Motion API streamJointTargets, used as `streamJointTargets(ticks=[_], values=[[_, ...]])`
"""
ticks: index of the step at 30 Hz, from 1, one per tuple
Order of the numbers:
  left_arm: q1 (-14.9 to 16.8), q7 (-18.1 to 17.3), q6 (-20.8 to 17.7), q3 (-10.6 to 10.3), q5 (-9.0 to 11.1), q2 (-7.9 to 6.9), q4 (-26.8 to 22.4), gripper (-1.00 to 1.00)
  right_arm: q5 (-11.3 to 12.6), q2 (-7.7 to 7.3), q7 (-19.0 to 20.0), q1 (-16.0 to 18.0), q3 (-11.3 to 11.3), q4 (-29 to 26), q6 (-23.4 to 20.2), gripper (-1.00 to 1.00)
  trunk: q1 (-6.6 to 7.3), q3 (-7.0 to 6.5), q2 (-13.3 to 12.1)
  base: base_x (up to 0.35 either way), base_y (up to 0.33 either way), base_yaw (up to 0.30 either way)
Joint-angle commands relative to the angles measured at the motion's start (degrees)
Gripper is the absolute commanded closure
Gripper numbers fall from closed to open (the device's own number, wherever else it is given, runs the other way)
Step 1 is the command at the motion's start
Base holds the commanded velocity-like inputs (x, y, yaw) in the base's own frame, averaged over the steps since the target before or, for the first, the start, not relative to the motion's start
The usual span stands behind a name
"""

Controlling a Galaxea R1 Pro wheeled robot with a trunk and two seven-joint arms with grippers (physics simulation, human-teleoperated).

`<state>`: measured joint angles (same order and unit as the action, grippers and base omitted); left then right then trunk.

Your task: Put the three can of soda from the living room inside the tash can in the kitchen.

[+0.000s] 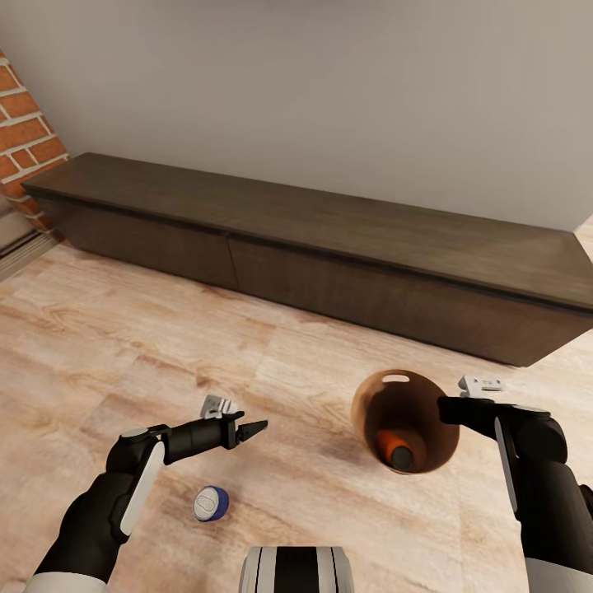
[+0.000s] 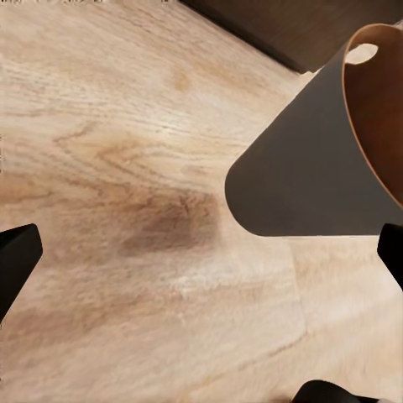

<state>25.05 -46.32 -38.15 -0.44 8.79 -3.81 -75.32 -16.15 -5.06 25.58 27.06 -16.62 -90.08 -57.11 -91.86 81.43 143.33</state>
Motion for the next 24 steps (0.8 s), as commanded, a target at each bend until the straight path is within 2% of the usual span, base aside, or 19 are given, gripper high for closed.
streamJointTargets(ticks=[1,24], values=[[0.00,0.00,0.00,0.00,0.05,0.01,0.00,-1.00,0.68,-0.02,0.00,0.01,0.01,-0.01,-0.11,1.00,0.00,0.00,0.00,0.180,0.000,0.000],[0.00,-0.09,0.74,0.00,-0.02,0.03,0.00,-1.00,0.68,-0.04,0.00,0.01,-0.08,-0.01,-0.11,1.00,0.00,0.00,0.00,0.051,0.000,0.000]])
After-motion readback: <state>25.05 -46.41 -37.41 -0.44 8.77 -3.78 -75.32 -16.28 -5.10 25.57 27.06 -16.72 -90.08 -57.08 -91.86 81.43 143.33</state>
